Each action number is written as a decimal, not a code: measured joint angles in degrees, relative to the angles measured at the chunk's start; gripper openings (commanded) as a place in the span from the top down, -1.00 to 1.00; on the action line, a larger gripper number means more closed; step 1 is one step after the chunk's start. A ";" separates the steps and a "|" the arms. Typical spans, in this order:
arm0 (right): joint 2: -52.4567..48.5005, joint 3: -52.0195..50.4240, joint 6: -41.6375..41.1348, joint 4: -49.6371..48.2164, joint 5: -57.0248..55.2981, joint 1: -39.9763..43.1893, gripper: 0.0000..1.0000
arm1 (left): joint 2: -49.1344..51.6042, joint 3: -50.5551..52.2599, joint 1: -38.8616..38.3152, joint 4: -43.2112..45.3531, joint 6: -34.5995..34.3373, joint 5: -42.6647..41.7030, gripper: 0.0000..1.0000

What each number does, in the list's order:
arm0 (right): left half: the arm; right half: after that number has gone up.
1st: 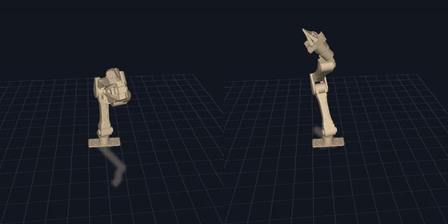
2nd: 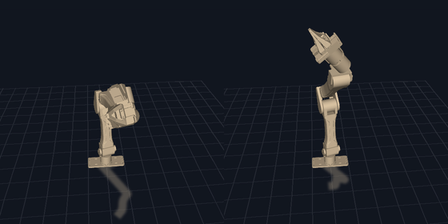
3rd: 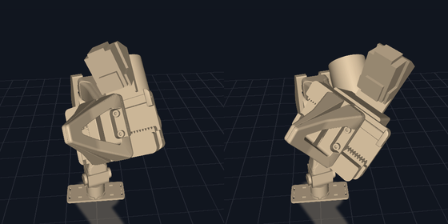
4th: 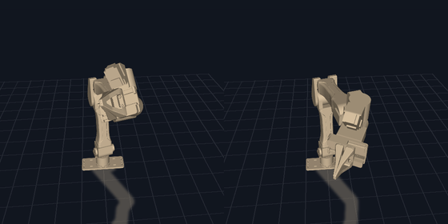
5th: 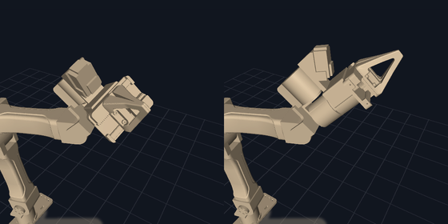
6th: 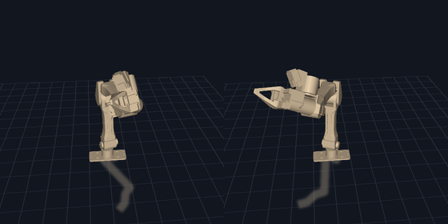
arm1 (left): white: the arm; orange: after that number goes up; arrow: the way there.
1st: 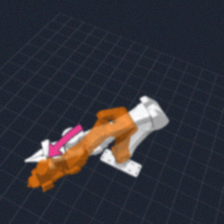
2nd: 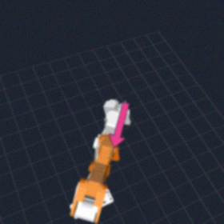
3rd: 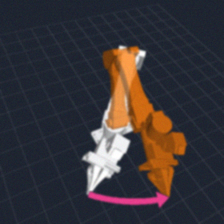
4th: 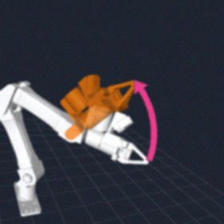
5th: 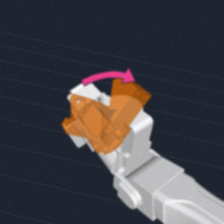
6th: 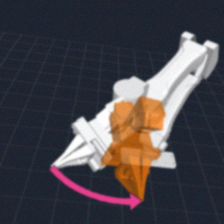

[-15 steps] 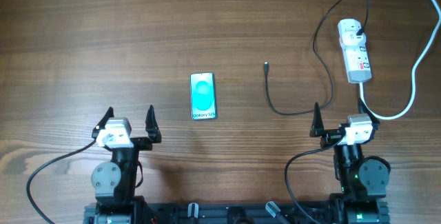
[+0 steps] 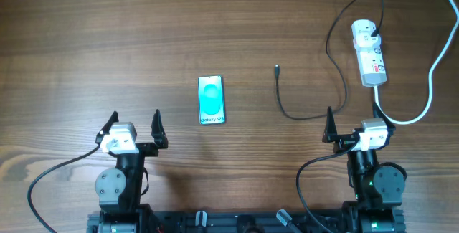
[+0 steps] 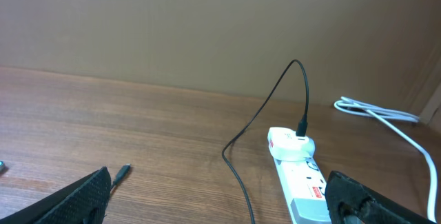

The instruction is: Plug charger to phone and switch on socket

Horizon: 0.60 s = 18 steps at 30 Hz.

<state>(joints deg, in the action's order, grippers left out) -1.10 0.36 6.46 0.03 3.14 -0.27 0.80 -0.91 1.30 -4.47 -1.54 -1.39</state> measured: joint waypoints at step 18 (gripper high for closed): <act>0.00 0.00 0.00 0.00 0.00 0.00 -0.99 | 0.00 0.00 0.02 0.04 0.04 1.16 -1.00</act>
<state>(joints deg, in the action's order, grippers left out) -1.10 0.36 6.46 0.03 3.14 -0.27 0.80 -0.91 1.32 -4.43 -1.50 -0.23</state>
